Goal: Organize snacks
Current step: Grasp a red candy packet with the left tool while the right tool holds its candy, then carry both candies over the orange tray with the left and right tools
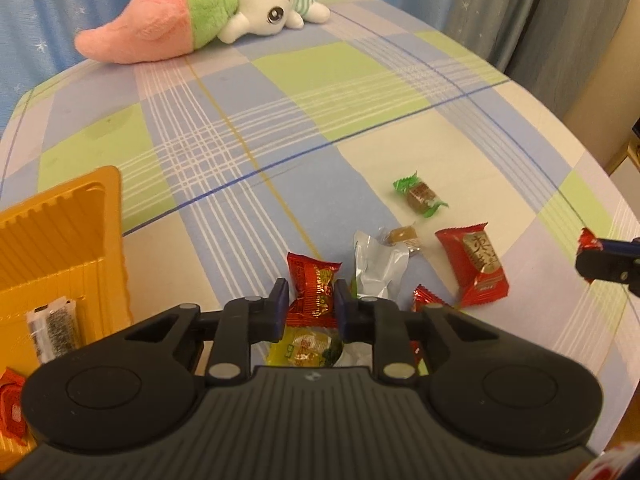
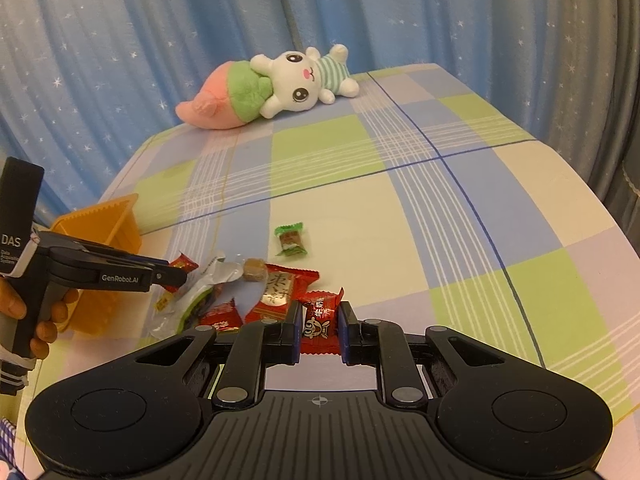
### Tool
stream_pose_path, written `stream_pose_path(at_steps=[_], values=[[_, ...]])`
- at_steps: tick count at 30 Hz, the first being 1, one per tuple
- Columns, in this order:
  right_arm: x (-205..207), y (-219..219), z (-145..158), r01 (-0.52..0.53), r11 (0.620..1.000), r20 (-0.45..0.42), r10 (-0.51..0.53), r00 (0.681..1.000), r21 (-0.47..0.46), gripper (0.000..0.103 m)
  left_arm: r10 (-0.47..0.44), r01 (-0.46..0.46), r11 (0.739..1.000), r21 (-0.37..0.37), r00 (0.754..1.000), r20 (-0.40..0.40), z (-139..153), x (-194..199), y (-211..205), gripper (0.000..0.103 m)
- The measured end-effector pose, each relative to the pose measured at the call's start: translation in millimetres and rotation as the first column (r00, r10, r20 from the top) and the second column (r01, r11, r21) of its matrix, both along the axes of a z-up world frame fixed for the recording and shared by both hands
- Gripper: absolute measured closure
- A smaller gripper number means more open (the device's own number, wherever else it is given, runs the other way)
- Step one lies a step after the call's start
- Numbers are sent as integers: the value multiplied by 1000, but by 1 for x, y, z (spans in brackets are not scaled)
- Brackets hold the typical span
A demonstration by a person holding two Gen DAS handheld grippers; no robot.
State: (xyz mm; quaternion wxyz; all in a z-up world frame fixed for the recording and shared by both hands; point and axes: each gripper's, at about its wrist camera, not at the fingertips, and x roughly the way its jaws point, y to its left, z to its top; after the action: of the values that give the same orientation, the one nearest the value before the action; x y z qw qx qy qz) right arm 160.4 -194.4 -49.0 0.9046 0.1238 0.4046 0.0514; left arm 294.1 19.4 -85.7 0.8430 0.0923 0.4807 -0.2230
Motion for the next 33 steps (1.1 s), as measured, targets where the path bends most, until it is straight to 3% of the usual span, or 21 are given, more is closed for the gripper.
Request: stream_pose_path(at_steps=[18,33], values=[[0,54,23,-153,988,63,151,987,31,85,119,-108,984,-139,990,78,64,-62,61,85],[15,139,33,-352,934,103,345,933,58,85,267,-241,954,-178,954,136,95,-101,137,85]])
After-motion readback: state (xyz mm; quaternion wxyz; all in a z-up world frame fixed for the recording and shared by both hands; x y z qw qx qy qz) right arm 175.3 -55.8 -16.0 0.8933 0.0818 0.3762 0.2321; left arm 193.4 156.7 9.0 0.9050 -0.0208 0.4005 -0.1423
